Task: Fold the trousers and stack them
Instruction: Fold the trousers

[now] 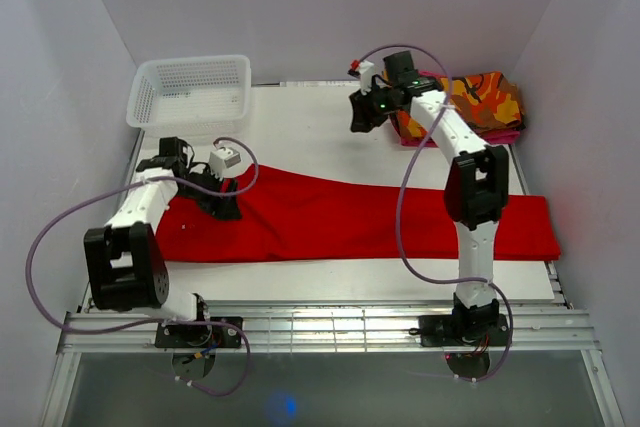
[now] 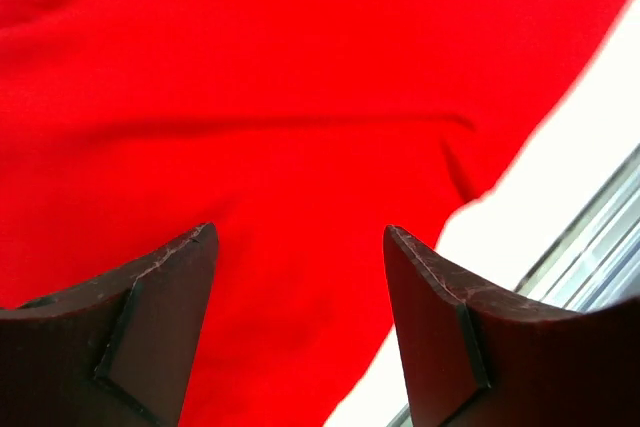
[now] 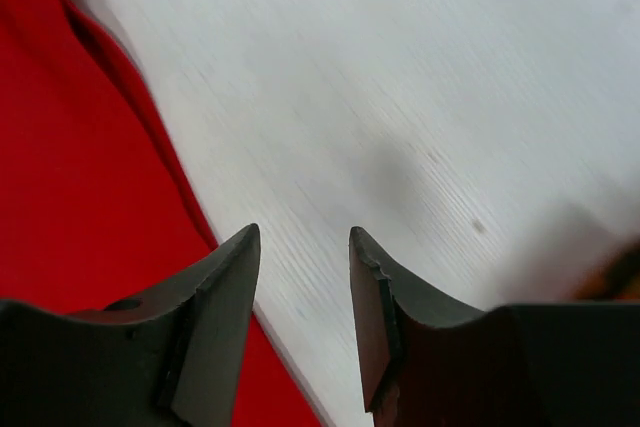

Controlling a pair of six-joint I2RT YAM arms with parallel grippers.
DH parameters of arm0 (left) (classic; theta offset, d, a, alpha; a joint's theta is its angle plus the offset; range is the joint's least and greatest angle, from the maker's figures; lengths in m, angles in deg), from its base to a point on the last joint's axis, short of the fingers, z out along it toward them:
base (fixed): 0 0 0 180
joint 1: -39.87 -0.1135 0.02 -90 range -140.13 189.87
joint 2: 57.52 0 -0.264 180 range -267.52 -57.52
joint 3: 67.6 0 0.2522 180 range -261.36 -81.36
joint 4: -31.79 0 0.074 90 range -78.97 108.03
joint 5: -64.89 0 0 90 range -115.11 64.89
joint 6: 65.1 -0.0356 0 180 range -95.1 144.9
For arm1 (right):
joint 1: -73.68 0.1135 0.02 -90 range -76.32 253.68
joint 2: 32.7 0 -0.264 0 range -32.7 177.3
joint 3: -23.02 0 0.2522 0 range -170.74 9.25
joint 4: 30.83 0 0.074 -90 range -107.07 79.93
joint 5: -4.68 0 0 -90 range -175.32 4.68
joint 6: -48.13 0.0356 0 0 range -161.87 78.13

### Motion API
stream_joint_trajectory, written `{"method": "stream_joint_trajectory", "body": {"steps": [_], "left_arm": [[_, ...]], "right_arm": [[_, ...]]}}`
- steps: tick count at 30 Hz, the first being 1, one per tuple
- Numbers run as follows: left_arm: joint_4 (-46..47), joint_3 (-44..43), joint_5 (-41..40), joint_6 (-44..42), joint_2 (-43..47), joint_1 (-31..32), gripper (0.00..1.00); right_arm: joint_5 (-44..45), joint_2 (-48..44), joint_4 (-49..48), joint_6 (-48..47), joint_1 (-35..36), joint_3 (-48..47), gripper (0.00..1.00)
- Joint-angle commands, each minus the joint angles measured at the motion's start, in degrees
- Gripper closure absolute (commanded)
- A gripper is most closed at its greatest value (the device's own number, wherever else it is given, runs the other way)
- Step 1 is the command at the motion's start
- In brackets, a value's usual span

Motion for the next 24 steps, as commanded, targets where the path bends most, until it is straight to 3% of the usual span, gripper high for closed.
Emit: {"method": "stream_joint_trajectory", "body": {"steps": [1, 6, 12, 14, 24], "left_arm": [[-3.1, 5.2, 7.7, -16.5, 11.0, 0.3, 0.23], [-4.4, 13.6, 2.7, -23.4, 12.9, 0.7, 0.25], [-1.8, 19.1, -1.0, -22.7, 13.3, 1.4, 0.27], [-1.6, 19.3, -1.7, -22.4, 13.2, 1.8, 0.27], [-1.2, 20.4, -3.4, -21.9, 13.0, 3.8, 0.27]], "right_arm": [[-8.0, 5.8, -12.4, 17.5, 4.8, -4.4, 0.53], [-11.4, 12.9, -26.1, 26.4, 12.4, -8.7, 0.54], [-12.3, 18.4, -43.1, 39.1, 18.1, -6.9, 0.48], [-11.5, 20.2, -46.0, 40.9, 19.7, -6.7, 0.41], [-3.5, 28.2, -53.0, 44.5, 23.4, -11.2, 0.42]]}}
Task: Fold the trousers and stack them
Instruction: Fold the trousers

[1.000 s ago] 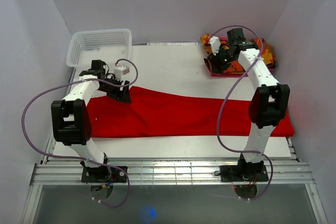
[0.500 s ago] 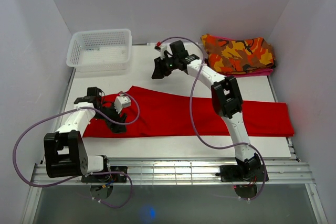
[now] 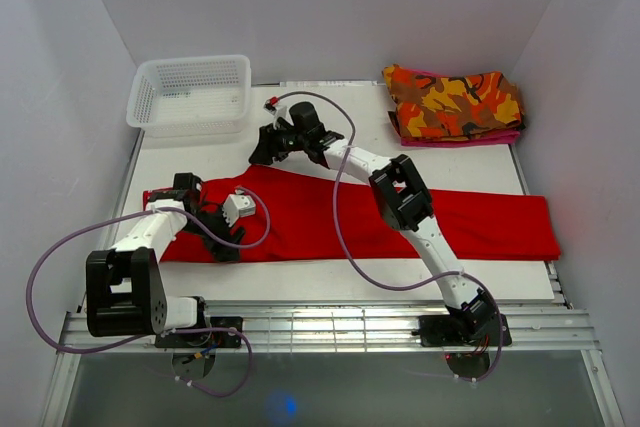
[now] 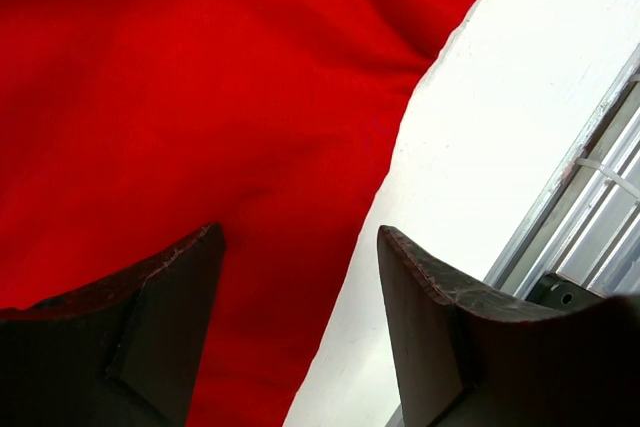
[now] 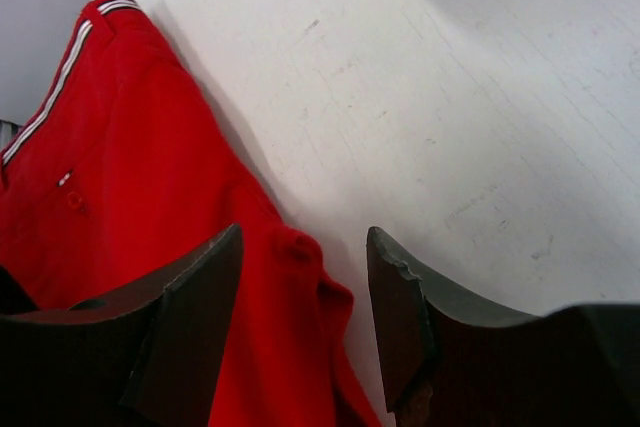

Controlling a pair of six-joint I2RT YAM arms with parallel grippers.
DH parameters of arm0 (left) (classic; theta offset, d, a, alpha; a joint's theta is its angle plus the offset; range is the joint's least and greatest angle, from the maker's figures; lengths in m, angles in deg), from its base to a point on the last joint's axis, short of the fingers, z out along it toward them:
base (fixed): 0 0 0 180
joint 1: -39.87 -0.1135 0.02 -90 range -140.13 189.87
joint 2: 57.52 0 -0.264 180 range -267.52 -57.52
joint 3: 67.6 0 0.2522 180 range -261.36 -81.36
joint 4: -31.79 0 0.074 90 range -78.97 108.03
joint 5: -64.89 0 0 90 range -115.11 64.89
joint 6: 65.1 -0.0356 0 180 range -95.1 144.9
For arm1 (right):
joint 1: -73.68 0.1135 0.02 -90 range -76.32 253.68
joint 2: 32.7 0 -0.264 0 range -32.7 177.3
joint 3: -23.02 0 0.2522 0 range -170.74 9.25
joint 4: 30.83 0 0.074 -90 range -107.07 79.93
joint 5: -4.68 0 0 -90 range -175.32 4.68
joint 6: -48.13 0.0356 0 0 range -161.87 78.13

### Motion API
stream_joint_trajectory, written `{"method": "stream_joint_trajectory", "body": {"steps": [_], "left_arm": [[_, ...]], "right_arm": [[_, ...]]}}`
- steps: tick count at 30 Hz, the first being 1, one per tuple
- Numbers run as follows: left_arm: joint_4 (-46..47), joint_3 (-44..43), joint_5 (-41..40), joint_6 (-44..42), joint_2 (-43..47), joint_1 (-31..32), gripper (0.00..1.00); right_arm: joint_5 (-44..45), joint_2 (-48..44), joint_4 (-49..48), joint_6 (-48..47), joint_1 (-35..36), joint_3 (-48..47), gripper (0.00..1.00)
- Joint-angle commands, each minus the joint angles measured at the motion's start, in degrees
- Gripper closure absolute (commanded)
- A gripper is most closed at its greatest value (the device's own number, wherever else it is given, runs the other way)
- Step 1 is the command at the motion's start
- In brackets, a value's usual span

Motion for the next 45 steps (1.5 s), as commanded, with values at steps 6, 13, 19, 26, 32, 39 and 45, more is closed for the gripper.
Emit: {"method": "stream_joint_trajectory", "body": {"steps": [6, 13, 19, 26, 32, 39, 45], "left_arm": [[1.6, 1.8, -0.9, 1.4, 1.4, 2.8, 0.28], [2.2, 4.1, -3.4, 2.3, 0.3, 3.1, 0.38], [3.2, 5.9, -5.2, 2.3, 0.3, 3.2, 0.57], [0.1, 3.6, -5.2, 0.3, -2.1, 3.2, 0.69], [-1.4, 2.6, -5.4, -0.5, -3.2, 3.2, 0.87], [-4.1, 0.6, -3.6, -1.6, -1.2, 3.2, 0.70], [-3.9, -6.0, -1.1, 2.6, 0.2, 4.2, 0.38]], "right_arm": [[4.5, 4.2, -5.1, -0.5, 1.5, -4.4, 0.43], [3.4, 3.5, -7.1, -0.6, 1.7, -2.2, 0.79], [4.6, 1.1, -8.6, -0.2, 1.5, -1.4, 0.92], [11.7, -0.1, -9.3, 1.8, -0.6, -1.2, 0.92], [13.0, -0.2, -10.0, 1.8, -2.0, -0.5, 0.92], [2.7, -0.9, -9.3, 3.9, -1.6, -0.6, 0.50], [-1.8, 0.5, -10.4, 7.8, -0.3, 2.4, 0.41]]}}
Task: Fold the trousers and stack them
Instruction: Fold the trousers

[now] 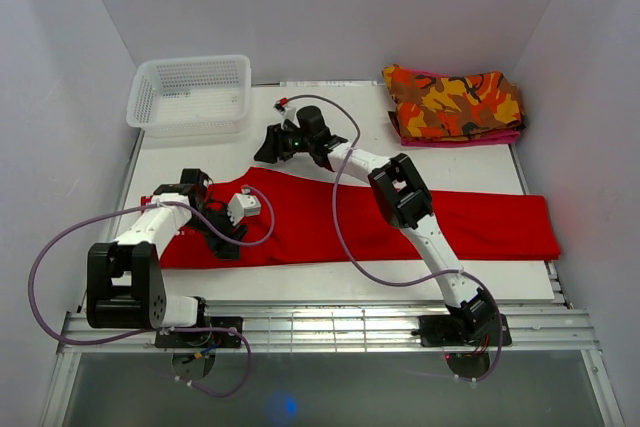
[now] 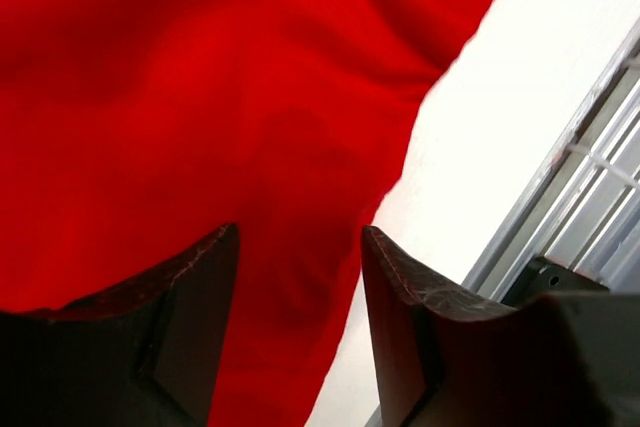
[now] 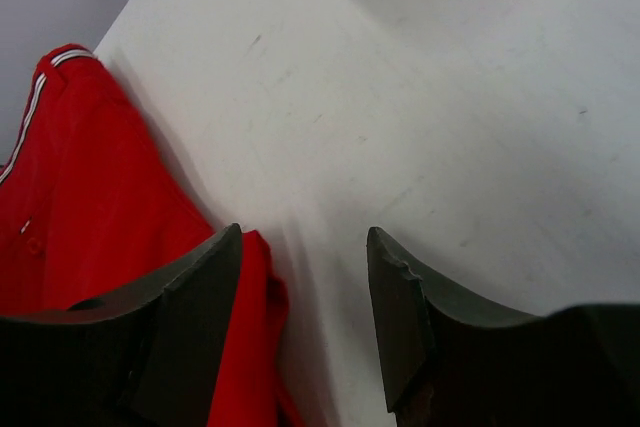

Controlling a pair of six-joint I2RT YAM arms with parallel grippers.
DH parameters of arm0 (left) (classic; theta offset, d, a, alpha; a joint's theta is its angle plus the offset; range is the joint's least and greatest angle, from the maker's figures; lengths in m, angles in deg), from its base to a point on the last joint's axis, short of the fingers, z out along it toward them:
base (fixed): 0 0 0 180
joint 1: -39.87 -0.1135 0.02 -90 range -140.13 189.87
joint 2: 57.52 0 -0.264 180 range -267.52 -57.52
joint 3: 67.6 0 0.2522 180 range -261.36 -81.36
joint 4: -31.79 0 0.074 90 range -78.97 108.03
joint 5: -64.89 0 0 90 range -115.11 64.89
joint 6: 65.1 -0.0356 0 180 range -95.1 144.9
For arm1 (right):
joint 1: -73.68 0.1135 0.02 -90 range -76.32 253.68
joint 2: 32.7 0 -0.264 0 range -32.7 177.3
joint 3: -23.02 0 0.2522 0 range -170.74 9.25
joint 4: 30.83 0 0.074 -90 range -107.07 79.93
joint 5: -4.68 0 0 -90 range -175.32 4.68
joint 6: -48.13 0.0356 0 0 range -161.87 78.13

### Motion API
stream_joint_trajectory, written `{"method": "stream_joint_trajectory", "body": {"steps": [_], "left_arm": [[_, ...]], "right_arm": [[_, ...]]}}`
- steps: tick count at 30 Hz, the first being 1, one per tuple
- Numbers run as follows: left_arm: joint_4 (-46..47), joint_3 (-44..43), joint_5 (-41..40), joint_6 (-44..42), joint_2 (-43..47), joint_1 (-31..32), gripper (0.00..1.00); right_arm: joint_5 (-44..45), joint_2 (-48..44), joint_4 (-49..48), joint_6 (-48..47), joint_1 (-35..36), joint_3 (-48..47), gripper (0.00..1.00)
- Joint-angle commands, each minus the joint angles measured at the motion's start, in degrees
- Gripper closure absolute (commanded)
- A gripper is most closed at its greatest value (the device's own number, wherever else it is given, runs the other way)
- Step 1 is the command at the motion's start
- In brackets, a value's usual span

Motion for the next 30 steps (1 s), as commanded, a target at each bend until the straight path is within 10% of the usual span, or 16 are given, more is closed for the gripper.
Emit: {"method": "stream_joint_trajectory", "body": {"steps": [1, 10, 17, 30], "left_arm": [[-1.2, -4.9, 2.2, 2.3, 2.2, 1.9, 0.37], [0.7, -6.7, 0.4, 6.6, 2.1, 9.6, 0.35], [6.0, -4.3, 0.0, 9.6, -1.8, 15.1, 0.39], [0.9, 3.7, -12.7, 1.5, -2.1, 20.0, 0.82]], "right_arm": [[-5.1, -2.3, -2.7, 3.3, 1.4, 0.7, 0.41], [-9.0, 0.0, -3.4, 6.0, 2.9, 0.8, 0.50], [-5.3, 0.0, -2.3, 4.1, 3.0, 0.0, 0.92], [3.4, -1.5, 1.3, -1.9, 1.0, -1.1, 0.92]]}}
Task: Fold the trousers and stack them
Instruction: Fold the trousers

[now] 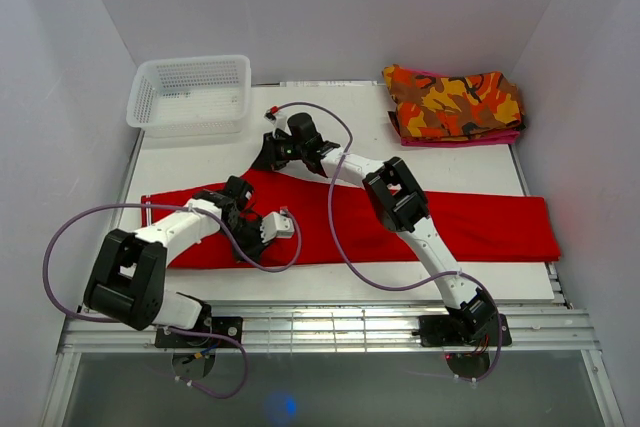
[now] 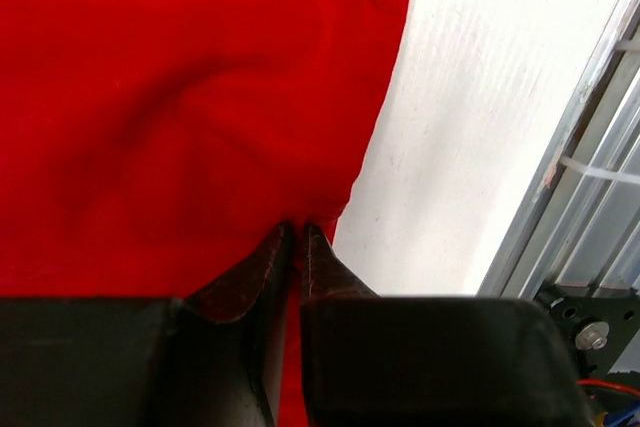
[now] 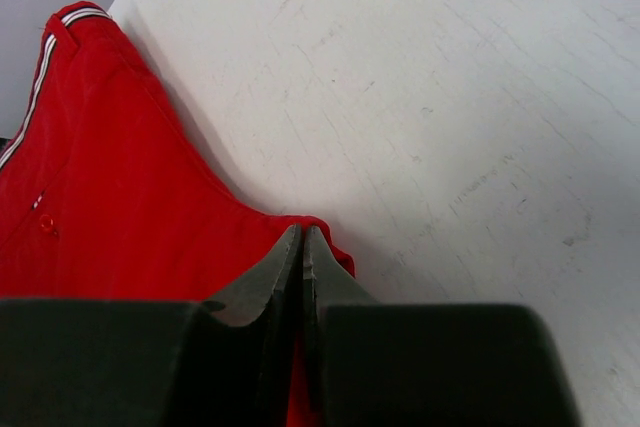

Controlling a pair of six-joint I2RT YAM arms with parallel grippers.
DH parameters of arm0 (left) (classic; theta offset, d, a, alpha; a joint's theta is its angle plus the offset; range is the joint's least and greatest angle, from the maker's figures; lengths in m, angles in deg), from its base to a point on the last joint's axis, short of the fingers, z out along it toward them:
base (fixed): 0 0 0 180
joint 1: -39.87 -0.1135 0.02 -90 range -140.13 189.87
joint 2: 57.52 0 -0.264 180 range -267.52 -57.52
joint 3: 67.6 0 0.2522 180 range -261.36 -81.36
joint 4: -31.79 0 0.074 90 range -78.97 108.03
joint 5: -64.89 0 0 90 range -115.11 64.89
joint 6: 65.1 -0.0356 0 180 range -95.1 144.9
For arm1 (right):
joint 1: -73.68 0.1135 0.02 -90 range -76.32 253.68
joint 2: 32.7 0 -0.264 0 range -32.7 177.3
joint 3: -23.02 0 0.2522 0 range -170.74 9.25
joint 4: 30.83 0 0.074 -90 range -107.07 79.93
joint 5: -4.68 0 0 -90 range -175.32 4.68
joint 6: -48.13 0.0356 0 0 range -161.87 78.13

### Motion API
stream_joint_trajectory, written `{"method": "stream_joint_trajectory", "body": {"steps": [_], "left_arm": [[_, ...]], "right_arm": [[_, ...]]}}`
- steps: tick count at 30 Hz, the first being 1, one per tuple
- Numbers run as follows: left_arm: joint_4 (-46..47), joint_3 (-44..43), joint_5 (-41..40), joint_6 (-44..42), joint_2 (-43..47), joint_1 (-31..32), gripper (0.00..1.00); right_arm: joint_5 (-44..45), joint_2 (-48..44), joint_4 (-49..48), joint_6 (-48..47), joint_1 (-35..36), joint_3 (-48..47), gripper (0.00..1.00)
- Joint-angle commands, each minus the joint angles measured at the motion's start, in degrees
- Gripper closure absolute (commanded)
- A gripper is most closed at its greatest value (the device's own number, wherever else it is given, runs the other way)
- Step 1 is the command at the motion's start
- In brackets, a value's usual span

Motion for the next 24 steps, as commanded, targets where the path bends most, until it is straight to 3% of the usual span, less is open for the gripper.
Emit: {"method": "stream_joint_trajectory", "body": {"steps": [1, 5, 10, 11, 14, 15, 16, 18, 19, 24], "left_arm": [[-7.1, 2.0, -6.4, -3.1, 0.1, 0.0, 0.83], [-13.1, -0.1, -5.3, -4.3, -1.3, 0.0, 0.90], [-13.0, -0.2, -3.8, -5.3, -0.5, 0.0, 0.87], [-12.4, -0.6, -3.6, -4.6, -1.7, 0.0, 0.86], [-10.2, -4.0, -2.7, -1.0, -3.8, 0.0, 0.67], [-9.4, -5.2, -2.3, 0.4, -5.1, 0.0, 0.49], [-7.3, -8.1, -1.7, 2.3, -5.6, 0.0, 0.43], [-5.5, -11.5, -1.1, 8.9, -6.8, 0.0, 0.30], [-4.8, -13.3, -0.6, 11.2, -7.2, 0.0, 0.22], [-1.5, -24.7, -0.5, 28.7, -7.1, -4.9, 0.19]], "right_arm": [[4.4, -1.7, -0.4, -3.3, -2.0, -1.9, 0.92], [5.4, -2.7, -0.2, -4.2, -3.3, -1.9, 0.92], [6.0, -5.6, -1.1, -6.3, -4.1, 0.0, 0.92], [6.3, -6.1, -1.3, -6.8, -4.1, 0.6, 0.92], [5.9, -7.5, -0.4, -8.8, -4.1, -1.0, 0.91], [5.5, -7.6, 1.4, -9.9, -4.1, -2.5, 0.77], [4.9, -8.1, 3.0, -10.7, -4.1, -3.6, 0.38], [4.0, -11.0, 7.4, -14.8, -4.2, -4.3, 0.08], [4.0, -12.7, 8.7, -16.5, -4.5, -3.5, 0.10], [-0.1, -27.5, 15.8, -24.5, -9.2, 10.4, 0.10]]}}
